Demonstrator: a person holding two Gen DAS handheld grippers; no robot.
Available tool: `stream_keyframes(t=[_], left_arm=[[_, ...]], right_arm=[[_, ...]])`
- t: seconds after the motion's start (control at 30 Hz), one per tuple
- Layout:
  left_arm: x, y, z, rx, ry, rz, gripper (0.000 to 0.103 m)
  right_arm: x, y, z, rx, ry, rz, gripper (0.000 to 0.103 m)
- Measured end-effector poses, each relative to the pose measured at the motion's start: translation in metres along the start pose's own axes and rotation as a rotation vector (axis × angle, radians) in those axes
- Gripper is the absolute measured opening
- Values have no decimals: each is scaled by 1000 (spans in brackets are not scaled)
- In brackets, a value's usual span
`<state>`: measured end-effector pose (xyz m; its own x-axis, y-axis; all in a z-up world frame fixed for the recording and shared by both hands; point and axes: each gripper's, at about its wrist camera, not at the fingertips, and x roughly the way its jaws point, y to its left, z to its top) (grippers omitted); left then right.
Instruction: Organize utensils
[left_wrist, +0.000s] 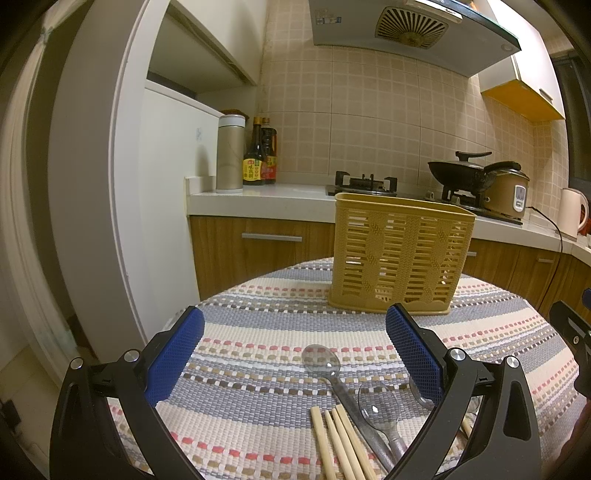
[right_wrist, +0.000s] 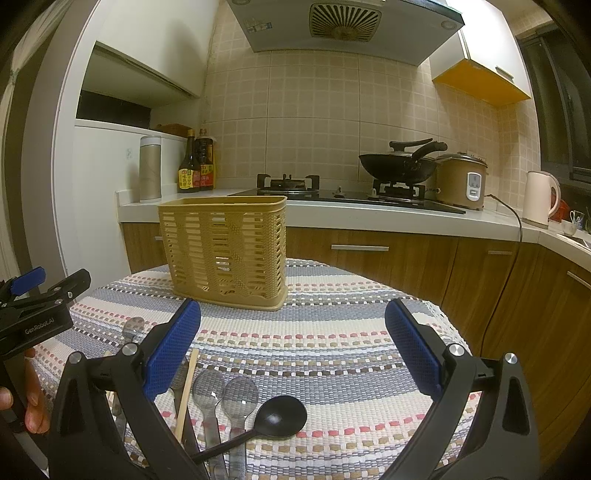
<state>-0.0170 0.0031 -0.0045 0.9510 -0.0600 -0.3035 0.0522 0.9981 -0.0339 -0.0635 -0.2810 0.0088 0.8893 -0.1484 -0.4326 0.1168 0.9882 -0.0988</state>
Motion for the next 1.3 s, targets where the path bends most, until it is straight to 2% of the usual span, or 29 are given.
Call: stream_keyframes(t=[0.67,0.83,0.97,1.07,1.17,1.3], left_arm=[[1,0,-1,-3,4,0,96],[2,5,-1,-30,14,-11,96],[17,24,1,-95,127,-69,95],[32,50,7,-168,241,-96,95],[42,68,13,-211,329,-145,93],[56,64,16,-160,432,-190,81]], right_arm=[[0,1,-1,-6,0,-2,95],[0,-1,-2,-2,-5,-49,95],[10,-2,-1,-11,60,-63,95],[26,-2,-3,-36,176,-87,95],[36,-4,-2,-27,273,-45,95],[44,-5,5,-32,376,-7,94]])
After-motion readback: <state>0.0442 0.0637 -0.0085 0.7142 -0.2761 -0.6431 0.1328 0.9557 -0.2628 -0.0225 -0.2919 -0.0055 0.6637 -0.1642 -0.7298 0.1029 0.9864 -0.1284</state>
